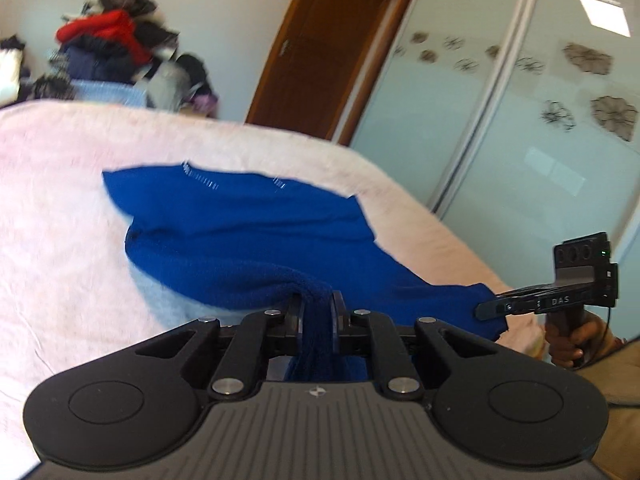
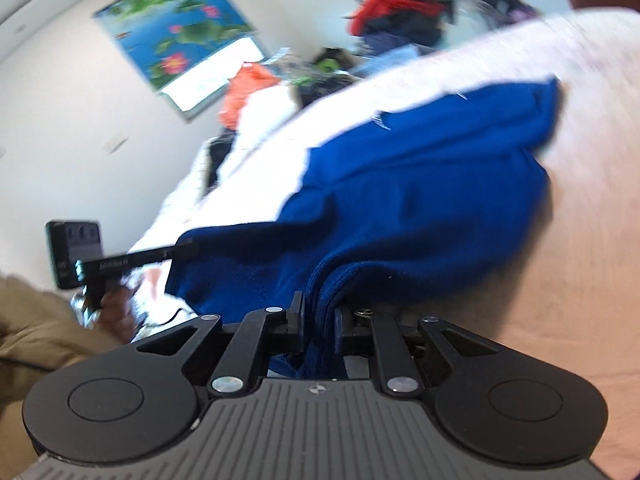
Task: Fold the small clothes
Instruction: 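Grasp the blue sweater hem with both grippers, then lift the held hem with both grippers and fold it onto the rhinestone neckline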
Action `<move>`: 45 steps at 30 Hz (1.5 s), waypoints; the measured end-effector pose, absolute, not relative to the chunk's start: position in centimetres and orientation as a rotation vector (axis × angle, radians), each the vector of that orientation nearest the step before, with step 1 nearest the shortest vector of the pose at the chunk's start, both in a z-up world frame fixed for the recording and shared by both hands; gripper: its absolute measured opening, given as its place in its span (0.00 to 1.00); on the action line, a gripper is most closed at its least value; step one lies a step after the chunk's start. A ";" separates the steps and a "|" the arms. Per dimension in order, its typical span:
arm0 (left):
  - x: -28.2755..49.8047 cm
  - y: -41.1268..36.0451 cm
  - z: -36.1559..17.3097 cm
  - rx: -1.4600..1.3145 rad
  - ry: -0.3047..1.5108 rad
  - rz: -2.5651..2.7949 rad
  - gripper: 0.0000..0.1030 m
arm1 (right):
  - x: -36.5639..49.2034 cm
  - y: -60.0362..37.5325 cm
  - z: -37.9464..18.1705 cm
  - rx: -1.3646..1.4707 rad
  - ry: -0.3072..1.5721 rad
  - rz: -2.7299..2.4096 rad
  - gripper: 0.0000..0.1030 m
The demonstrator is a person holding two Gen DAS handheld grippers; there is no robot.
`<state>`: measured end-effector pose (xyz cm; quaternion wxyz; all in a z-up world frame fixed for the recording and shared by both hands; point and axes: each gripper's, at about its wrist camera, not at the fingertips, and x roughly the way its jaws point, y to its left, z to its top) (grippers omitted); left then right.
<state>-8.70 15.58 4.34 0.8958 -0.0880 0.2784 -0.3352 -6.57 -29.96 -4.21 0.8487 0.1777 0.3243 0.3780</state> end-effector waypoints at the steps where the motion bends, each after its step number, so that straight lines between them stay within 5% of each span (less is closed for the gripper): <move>1: -9.0 15.8 4.6 -0.181 0.568 -0.704 0.11 | -6.9 -29.9 -3.8 0.351 0.678 0.812 0.17; 45: 11.4 8.7 7.8 -0.067 0.566 -0.313 0.11 | 14.6 -31.7 -3.9 0.664 0.482 0.473 0.17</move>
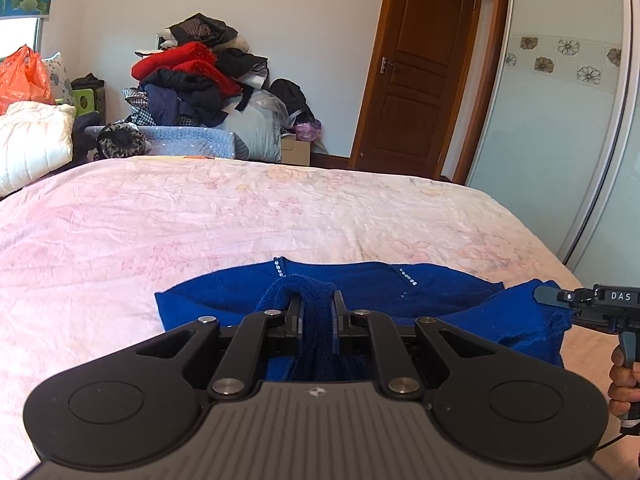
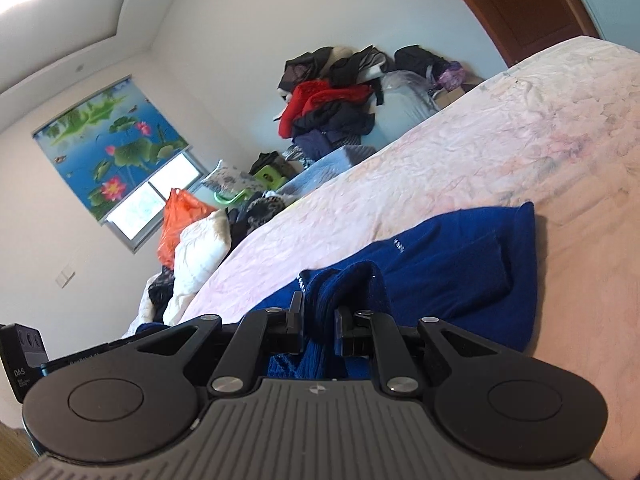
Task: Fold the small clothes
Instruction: 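Lift the held hem with both grippers and fold it onto the rhinestone neckline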
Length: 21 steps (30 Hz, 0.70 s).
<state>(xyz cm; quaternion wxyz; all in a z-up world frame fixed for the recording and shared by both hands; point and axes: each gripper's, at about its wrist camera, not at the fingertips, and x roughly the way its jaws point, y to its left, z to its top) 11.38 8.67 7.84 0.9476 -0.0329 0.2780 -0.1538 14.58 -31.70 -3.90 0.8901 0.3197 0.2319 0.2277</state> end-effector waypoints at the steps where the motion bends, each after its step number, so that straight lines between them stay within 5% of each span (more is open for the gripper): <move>1: 12.1 8.4 7.7 -0.061 0.571 -0.310 0.11 | 15.2 -31.9 -4.1 0.672 0.479 0.463 0.17; 21: 24.9 7.8 1.2 -0.118 0.799 -0.221 0.12 | 27.1 -31.5 -10.5 0.770 0.628 0.359 0.17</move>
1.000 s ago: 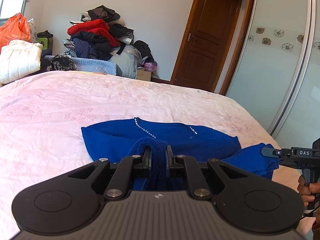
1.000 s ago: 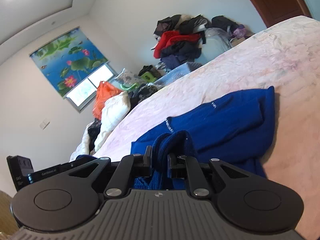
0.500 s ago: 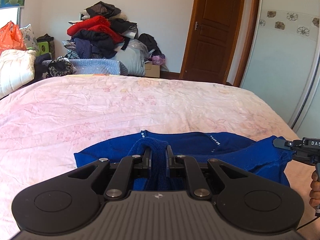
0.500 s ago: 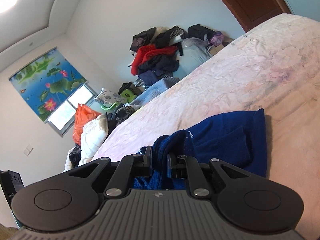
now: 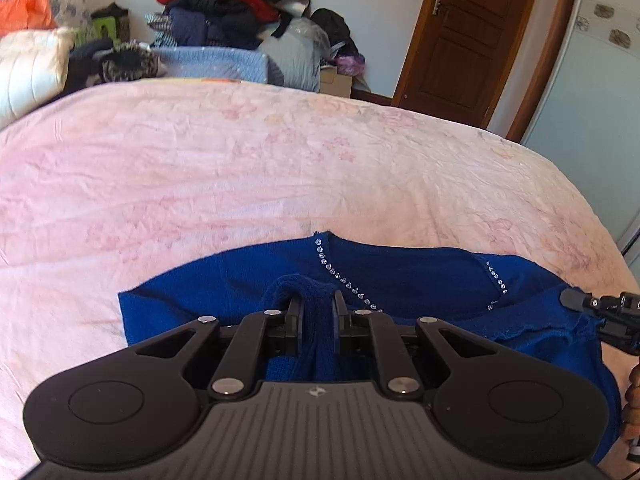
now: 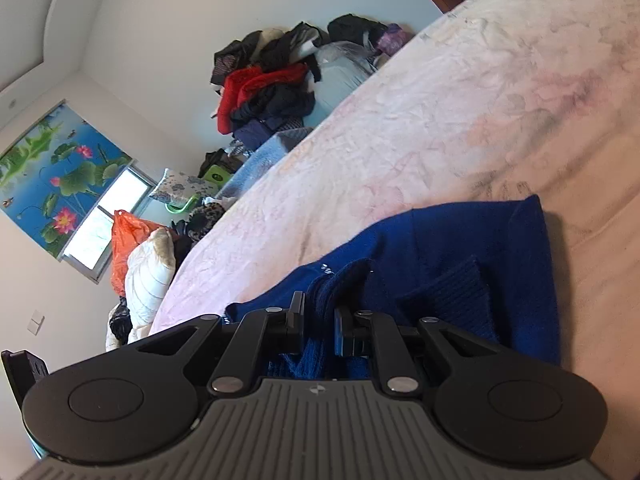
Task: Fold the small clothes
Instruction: 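Lift the held hem with both grippers and fold it onto the rhinestone neckline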
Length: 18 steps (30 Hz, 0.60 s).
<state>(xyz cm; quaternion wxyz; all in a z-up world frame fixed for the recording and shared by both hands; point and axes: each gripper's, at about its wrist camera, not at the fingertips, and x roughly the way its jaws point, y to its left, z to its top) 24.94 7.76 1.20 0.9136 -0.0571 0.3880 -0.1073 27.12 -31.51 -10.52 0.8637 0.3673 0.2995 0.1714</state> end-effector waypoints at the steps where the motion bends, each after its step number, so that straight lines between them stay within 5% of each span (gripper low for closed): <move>1: 25.1 7.9 1.1 -0.125 0.808 -0.224 0.13 | 27.3 -31.5 -10.6 0.766 0.631 0.360 0.18; 18: 26.3 7.5 0.6 -0.121 0.866 -0.193 0.13 | 28.6 -31.4 -11.0 0.746 0.662 0.358 0.21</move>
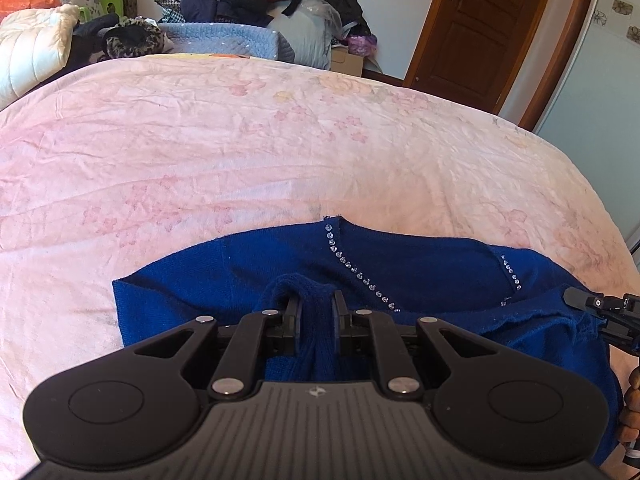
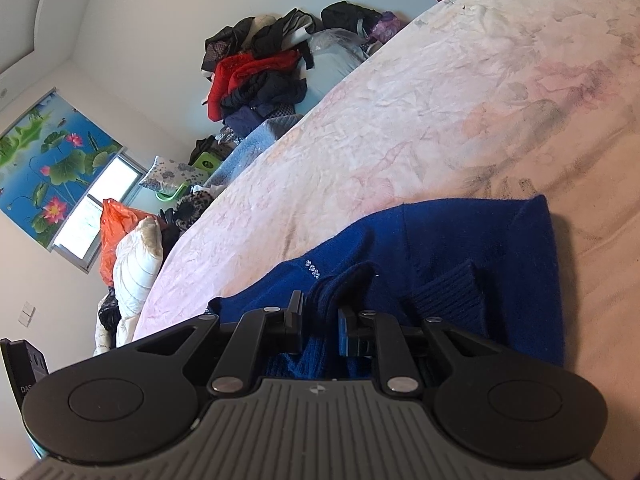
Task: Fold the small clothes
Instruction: 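Lift the held hem with both grippers and fold it onto the rhinestone neckline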
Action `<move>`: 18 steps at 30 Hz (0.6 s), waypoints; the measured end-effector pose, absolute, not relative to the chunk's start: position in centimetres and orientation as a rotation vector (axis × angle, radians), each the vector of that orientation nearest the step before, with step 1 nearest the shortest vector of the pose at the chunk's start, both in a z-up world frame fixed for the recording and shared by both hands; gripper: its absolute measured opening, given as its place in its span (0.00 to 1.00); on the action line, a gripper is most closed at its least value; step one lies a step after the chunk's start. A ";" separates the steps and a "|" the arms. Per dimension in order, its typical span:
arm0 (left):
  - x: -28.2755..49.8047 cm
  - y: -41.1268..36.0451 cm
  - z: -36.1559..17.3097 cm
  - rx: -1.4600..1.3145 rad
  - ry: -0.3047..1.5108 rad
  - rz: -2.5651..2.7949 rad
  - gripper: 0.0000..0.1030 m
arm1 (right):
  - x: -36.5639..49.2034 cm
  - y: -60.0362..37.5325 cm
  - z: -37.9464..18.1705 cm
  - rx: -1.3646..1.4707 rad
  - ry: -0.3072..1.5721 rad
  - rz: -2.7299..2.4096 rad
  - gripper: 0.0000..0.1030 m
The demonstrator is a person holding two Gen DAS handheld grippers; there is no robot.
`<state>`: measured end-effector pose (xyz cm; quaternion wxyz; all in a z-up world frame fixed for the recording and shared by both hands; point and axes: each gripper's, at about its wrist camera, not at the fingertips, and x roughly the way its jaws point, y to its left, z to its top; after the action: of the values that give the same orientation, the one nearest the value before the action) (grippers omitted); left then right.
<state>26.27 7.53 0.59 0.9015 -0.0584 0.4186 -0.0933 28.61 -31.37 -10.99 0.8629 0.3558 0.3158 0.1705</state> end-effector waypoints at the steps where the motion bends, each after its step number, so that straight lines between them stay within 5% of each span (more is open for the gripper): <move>1: 26.3 7.5 0.6 -0.120 0.868 -0.194 0.13 | 28.7 -31.4 -11.0 0.746 0.663 0.357 0.21; 12: 27.0 8.3 0.6 -0.177 0.905 -0.225 0.19 | 29.2 -31.5 -11.3 0.758 0.673 0.343 0.25; 14: 27.5 9.3 0.7 -0.258 0.919 -0.252 0.28 | 29.4 -31.7 -11.5 0.768 0.673 0.338 0.30; 18: 27.8 11.7 1.1 -0.462 0.899 -0.270 0.74 | 29.5 -31.8 -11.7 0.794 0.670 0.334 0.38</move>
<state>27.85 11.74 1.09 0.8663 -0.2205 0.4293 -0.1289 29.54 -31.81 -11.66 0.8549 0.3775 0.3186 0.1587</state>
